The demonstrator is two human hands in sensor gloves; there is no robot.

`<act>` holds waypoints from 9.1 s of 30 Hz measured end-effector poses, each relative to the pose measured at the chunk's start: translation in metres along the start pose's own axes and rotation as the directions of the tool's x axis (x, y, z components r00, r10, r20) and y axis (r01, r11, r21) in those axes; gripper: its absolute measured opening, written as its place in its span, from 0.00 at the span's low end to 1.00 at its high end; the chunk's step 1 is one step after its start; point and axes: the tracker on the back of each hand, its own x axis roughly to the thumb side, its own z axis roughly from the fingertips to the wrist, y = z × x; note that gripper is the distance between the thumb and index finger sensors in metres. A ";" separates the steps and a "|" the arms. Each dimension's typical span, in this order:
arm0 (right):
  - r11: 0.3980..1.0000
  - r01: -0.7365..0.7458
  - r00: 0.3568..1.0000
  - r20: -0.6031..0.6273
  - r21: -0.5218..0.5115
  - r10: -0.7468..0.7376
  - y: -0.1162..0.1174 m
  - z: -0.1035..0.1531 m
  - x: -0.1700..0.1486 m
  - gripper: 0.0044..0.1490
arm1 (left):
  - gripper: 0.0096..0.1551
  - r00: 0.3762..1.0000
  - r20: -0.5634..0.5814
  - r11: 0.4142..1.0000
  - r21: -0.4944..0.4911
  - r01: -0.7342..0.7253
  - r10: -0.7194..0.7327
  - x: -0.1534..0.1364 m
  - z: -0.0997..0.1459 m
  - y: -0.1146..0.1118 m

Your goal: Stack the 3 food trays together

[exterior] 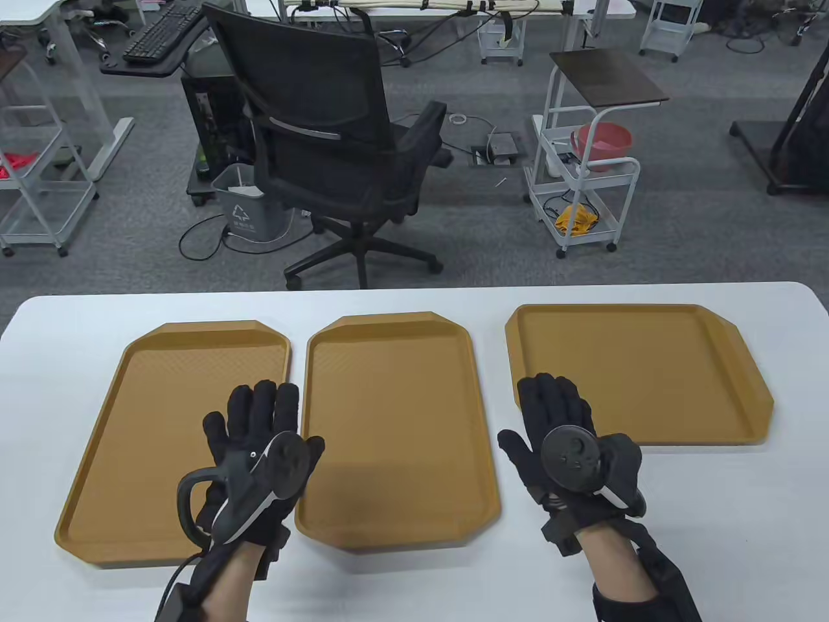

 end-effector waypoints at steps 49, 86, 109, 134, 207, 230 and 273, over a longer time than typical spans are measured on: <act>0.896 -0.103 0.801 -0.498 0.432 0.332 0.164 -0.082 -0.017 0.41 | 0.48 1.000 0.022 0.997 -0.078 -0.016 0.018 0.003 -0.004 -0.007; 0.471 0.854 0.479 -0.687 0.221 -0.547 0.147 -0.067 -0.040 0.33 | 0.48 0.998 0.030 0.995 -0.086 -0.043 0.046 -0.001 -0.005 -0.009; 0.238 0.880 0.080 -0.367 -0.410 -0.927 0.076 -0.030 -0.094 0.41 | 0.48 0.999 0.029 0.993 -0.111 -0.040 0.043 -0.001 -0.005 -0.010; 0.088 0.620 -0.221 -0.281 -0.780 -0.934 0.107 0.008 -0.178 0.42 | 0.48 1.000 0.015 0.989 -0.147 -0.022 0.024 -0.003 -0.007 -0.013; 0.987 0.131 0.991 0.015 0.090 -0.132 -0.016 0.005 -0.018 0.48 | 0.48 0.982 0.023 0.958 -0.217 0.188 -0.187 -0.025 -0.005 -0.054; 0.978 0.170 0.985 -0.008 0.119 -0.170 -0.013 0.005 -0.026 0.46 | 0.39 0.934 0.089 0.764 -0.552 0.335 -0.345 -0.092 0.025 -0.147; 0.972 0.204 0.979 -0.035 0.115 -0.201 -0.008 0.003 -0.020 0.46 | 0.28 0.938 0.091 0.890 0.359 0.282 -0.334 -0.044 0.024 -0.046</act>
